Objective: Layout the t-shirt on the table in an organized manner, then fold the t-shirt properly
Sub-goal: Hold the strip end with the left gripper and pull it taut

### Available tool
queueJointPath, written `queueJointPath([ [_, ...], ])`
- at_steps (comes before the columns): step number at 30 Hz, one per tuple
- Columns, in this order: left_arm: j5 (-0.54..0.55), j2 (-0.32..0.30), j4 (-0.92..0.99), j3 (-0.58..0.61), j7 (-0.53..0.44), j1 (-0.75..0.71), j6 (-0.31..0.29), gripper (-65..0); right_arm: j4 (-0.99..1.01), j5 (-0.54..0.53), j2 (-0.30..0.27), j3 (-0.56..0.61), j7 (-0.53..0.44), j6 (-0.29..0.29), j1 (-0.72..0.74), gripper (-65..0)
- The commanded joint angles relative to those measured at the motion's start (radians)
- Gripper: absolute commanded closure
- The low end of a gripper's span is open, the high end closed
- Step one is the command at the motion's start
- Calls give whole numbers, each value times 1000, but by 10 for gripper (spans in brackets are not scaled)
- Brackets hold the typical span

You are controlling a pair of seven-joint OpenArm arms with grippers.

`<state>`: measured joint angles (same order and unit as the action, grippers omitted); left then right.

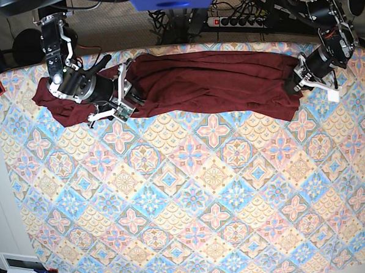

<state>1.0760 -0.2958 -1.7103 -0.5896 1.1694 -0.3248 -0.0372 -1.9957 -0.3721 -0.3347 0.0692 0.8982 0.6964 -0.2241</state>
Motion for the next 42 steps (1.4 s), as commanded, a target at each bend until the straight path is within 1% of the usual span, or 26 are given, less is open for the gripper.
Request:
queueJointPath([
  [1,42,-19,-14,-10,17,17,-7,-32,-17,-15,-7,-4,-18,2,7,-154],
  [2,57,-21,-12,-13,48,19,-7,-52,-17,-15,-7,-4,-18,2,7,-154],
  [4,89,-27,-12,-13,76,16,-7,-105,-17,-15,-7,-4,-18,2,7,-154],
  [6,99,-76,-12,-13,102,13,-5,-165,-18,-15,-7,-4,-18,2,7,-154],
  [9,112,-112,23,-10,117,17,-5,-238,-17,-15,-5,-4,-18,2,7,-154],
  [11,131,-153,46,-8,137,34,-5,-271,-17,-15,-5,-4,-18,2,5,-154],
  [13,160,-184,88,-10,165,62,-5,-289,-17,-15,-5,-4,-18,2,5,-154],
  [15,192,-234,138,-8,172,85,-7,-294,-17,-15,-5,-4,-18,2,5,-154],
  [18,203,-271,207,3,177,117,-7,-295,-17,-15,-5,-4,-18,2,5,-154],
  [19,201,-279,229,20,177,132,-7,-295,-17,-15,-5,-4,-18,2,5,-154],
  [20,201,-300,252,46,177,149,-7,-295,-17,-15,-5,-4,-18,2,5,-154],
  [23,201,-345,324,150,171,195,-7,-295,-17,-15,-5,-4,-18,2,7,-154],
  [28,186,-346,387,236,169,267,-7,-295,-17,-15,-5,-4,-18,2,10,-154],
  [31,117,-346,405,294,169,300,-5,-295,-17,-15,-5,-4,-18,2,10,-154],
  [34,25,-345,410,363,169,304,-5,-295,-17,-15,-5,-9,-18,2,10,-154],
  [36,-12,-343,410,412,171,304,-5,-295,-17,-15,-5,-10,-18,2,12,-154],
  [42,-24,-342,410,529,177,303,-5,-293,-17,-15,-4,-4,-18,2,15,-154],
])
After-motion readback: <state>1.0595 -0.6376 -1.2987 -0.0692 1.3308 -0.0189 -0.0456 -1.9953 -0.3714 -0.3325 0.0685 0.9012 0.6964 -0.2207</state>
